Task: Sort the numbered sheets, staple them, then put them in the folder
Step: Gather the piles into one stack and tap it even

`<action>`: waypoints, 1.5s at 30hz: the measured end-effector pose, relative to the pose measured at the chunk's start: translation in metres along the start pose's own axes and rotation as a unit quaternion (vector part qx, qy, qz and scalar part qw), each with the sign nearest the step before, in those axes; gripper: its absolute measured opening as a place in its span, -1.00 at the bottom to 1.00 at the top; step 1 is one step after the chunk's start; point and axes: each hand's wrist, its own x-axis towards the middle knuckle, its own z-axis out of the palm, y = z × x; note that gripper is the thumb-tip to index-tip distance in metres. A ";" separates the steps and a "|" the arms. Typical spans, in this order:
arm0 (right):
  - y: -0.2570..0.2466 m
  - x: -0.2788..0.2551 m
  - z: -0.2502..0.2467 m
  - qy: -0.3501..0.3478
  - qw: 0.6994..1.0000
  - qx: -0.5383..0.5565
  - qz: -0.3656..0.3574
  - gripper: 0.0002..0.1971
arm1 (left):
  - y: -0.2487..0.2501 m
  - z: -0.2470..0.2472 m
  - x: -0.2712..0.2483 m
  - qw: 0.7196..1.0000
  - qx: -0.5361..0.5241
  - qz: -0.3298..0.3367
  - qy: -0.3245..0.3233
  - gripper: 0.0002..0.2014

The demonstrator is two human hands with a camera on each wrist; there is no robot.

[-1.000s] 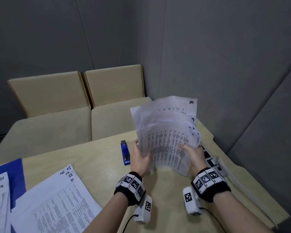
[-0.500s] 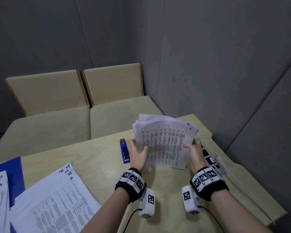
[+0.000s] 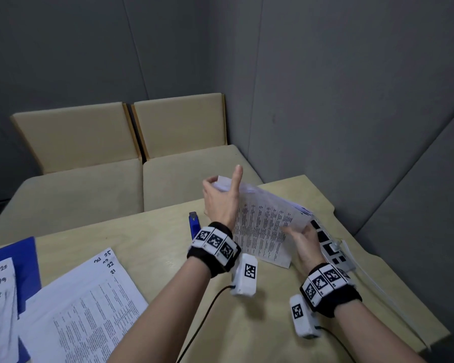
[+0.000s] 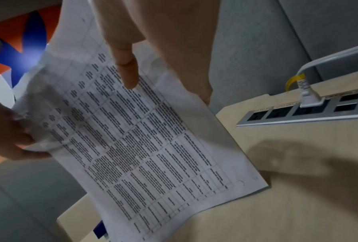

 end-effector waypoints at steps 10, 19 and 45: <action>0.002 0.002 0.004 0.010 0.999 0.044 0.016 -0.88 | -0.020 0.006 0.016 0.999 -0.013 0.015 0.034 -0.62; -0.007 0.003 0.004 0.019 0.998 0.052 -0.010 -0.81 | -0.051 -0.022 0.006 0.952 0.173 0.220 -0.121 -0.18; 0.102 -0.017 0.033 0.073 0.871 -0.454 0.170 -0.62 | -0.186 -0.176 -0.036 0.955 0.282 -0.071 -0.066 -0.63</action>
